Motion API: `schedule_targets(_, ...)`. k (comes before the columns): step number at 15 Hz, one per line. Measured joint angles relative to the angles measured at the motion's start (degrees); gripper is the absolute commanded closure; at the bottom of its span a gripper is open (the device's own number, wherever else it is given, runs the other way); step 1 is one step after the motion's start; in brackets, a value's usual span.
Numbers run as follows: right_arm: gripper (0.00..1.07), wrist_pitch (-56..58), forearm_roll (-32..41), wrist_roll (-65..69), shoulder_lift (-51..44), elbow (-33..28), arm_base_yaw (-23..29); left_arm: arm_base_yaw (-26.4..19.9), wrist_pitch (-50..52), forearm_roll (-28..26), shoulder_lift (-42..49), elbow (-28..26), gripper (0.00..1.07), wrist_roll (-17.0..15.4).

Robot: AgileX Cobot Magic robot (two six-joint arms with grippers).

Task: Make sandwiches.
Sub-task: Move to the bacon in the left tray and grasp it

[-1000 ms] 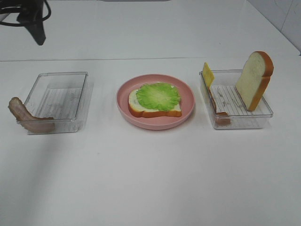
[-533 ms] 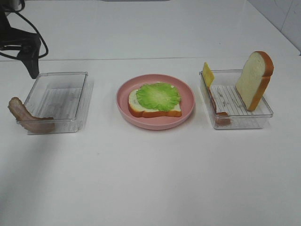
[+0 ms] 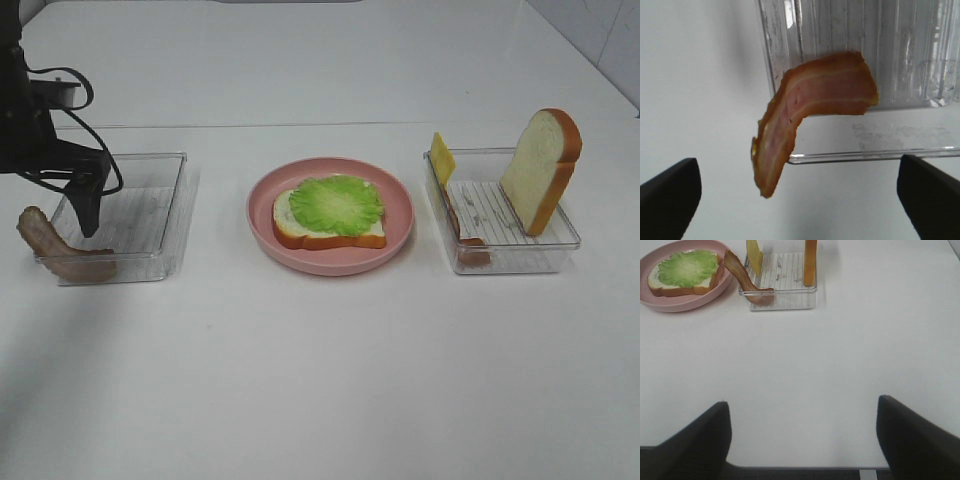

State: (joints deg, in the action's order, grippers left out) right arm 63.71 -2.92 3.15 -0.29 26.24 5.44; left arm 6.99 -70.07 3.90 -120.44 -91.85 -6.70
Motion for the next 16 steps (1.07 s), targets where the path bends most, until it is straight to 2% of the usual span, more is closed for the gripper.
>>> schedule_targets(4, 0.29, 0.0, 0.0, 0.0, 0.0, 0.0, 0.0, 0.0, 0.0, 0.1, -1.9, 0.0, 0.12, -0.7)
schedule_targets(5, 0.29, 0.0, 0.0, 0.0, 0.0, 0.0, 0.0, 0.0, 0.0, 0.1, -2.1, 0.0, 0.15, -0.7)
schedule_targets(7, 0.29, 0.0, 0.0, 0.0, 0.0, 0.0, 0.0, 0.0, 0.7, 0.1, -2.1, 0.0, 0.31, -0.7)
schedule_targets(16, 0.29, 0.0, 0.0, 0.0, 0.0, 0.0, 0.0, 0.0, 2.0, 1.5, -2.1, 0.0, 0.62, -0.7)
